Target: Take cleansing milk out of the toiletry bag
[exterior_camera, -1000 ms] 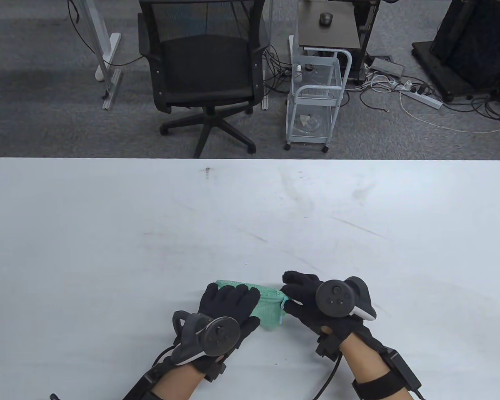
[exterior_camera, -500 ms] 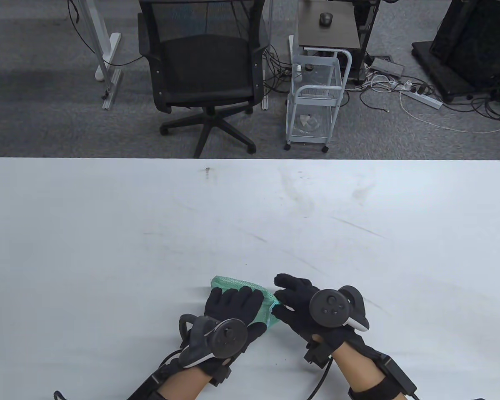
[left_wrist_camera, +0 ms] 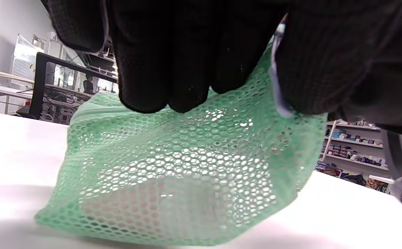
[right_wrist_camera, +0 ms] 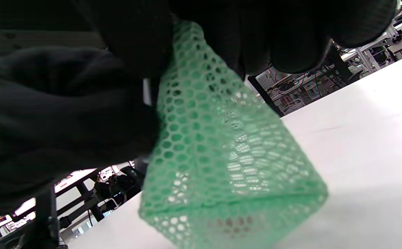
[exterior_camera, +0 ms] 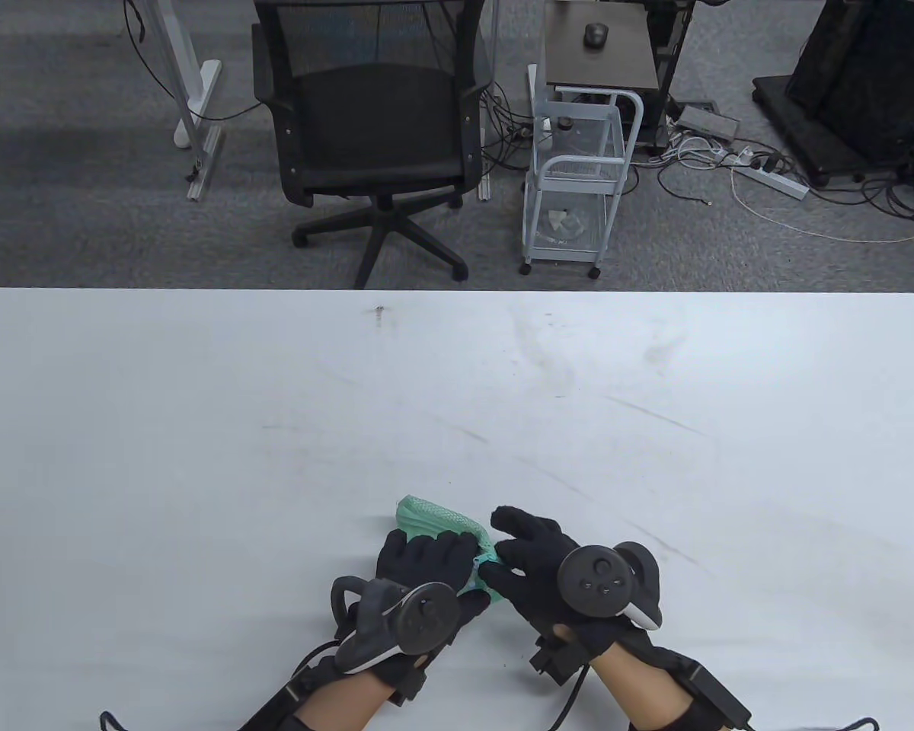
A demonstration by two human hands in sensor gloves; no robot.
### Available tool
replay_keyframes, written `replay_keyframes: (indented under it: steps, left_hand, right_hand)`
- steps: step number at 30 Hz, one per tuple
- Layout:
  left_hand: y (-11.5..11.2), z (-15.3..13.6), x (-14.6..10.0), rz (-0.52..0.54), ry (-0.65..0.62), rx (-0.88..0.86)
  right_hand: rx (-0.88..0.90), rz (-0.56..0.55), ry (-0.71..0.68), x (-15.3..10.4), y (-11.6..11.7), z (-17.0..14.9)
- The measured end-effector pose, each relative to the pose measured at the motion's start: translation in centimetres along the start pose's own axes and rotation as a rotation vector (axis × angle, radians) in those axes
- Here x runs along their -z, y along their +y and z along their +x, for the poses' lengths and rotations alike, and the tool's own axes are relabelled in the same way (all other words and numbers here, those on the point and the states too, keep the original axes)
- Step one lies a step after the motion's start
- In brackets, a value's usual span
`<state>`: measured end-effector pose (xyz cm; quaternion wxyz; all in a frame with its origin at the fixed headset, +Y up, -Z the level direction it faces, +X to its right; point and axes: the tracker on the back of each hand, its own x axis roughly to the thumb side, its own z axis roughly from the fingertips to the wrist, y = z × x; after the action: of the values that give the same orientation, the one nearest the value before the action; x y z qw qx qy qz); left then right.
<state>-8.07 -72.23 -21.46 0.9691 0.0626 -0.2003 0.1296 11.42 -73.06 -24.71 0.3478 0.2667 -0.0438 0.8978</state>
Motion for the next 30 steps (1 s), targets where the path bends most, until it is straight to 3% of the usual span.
replay_keyframes:
  steps: [12,30]
  left_hand:
    - [0.1,-0.2,0.1,0.024,0.016,-0.016]
    - [1.9,-1.3,-0.3,0.118,0.04,0.006]
  right_hand:
    - [0.01,0.01,-0.003,0.0,-0.1,0.1]
    - [-0.091,0.041,0.012,0.4,-0.6,-0.9]
